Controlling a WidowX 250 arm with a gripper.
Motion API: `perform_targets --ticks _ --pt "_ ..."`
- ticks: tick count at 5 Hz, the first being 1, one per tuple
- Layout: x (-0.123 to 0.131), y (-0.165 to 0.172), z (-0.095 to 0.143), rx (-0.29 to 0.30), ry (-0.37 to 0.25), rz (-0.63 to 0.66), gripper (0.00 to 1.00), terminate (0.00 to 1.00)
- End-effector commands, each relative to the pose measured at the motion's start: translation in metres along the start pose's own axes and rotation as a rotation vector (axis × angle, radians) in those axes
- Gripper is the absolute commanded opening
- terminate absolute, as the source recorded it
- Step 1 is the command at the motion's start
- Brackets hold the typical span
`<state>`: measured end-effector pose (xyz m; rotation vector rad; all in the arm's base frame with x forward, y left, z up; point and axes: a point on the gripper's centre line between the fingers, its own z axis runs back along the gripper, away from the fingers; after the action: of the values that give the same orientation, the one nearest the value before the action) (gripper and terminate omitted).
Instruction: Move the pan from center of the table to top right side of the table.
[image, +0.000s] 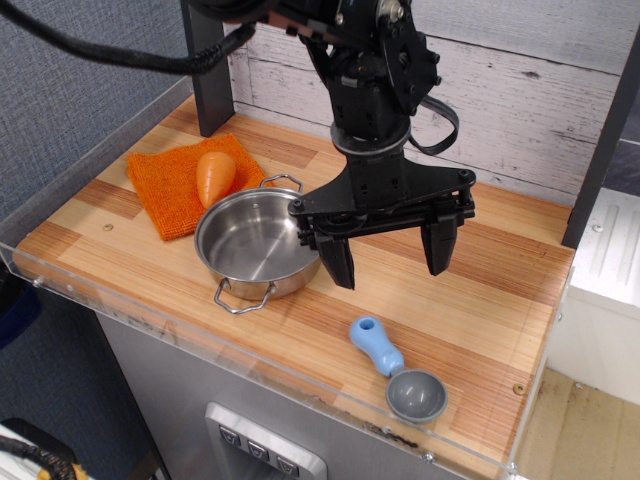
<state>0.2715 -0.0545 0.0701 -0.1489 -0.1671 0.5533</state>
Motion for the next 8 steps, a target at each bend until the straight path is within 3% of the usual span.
perform_targets --ticks 1,3,5,8 --pt "0.000 0.000 0.000 0.000 0.000 0.000 1.00 0.00" --pt "0.034 0.018 0.016 0.079 -0.136 -0.029 1.00 0.00" --pt "0.054 0.026 0.011 0.148 -0.237 -0.097 1.00 0.00" --pt "0.071 0.049 -0.024 0.235 -0.208 -0.082 1.00 0.00"
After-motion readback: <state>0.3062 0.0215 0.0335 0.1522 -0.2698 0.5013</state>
